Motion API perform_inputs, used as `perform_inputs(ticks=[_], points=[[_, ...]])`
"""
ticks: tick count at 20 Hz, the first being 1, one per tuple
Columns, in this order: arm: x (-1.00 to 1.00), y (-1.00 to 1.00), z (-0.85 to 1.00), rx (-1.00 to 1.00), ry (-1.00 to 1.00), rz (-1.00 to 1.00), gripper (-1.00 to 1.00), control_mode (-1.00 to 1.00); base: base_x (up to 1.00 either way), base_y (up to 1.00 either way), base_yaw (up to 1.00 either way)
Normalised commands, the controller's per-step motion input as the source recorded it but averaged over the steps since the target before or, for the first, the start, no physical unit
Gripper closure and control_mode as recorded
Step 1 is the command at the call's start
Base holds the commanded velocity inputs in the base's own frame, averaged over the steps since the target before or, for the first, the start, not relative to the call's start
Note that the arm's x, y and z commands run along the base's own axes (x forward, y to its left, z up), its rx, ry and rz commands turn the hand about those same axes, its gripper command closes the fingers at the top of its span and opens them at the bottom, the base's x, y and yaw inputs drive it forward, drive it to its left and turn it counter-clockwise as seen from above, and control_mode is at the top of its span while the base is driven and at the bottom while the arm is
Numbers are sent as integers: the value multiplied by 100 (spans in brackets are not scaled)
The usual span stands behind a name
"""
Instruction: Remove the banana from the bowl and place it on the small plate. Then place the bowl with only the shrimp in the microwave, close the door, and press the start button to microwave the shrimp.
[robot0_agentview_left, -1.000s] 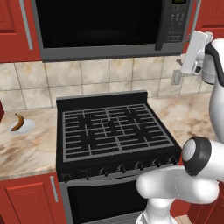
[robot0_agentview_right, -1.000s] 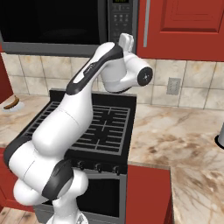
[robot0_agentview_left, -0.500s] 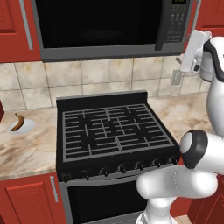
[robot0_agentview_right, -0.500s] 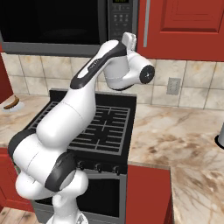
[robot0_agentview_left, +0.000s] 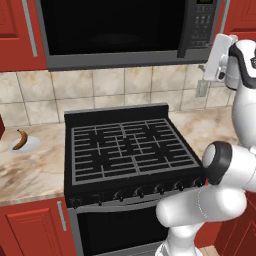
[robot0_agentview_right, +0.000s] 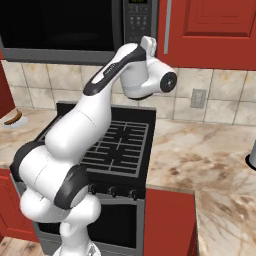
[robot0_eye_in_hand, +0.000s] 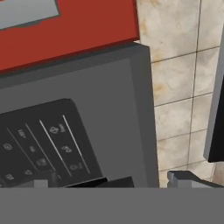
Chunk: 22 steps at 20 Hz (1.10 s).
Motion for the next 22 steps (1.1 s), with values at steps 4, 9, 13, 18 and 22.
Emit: perform_inputs(ticks=[4,9,13,18,22], points=[[22,-2,-3,0,0,0,-100,-100,0,0,0],[18,-14,0,1,0,0,-100,-100,0,0,0],[16,-13,0,1,0,0,-100,-100,0,0,0],[25,-2,-3,0,2,0,-100,-100,0,0,0],[26,0,-4,0,3,0,-100,-100,0,0,0]])
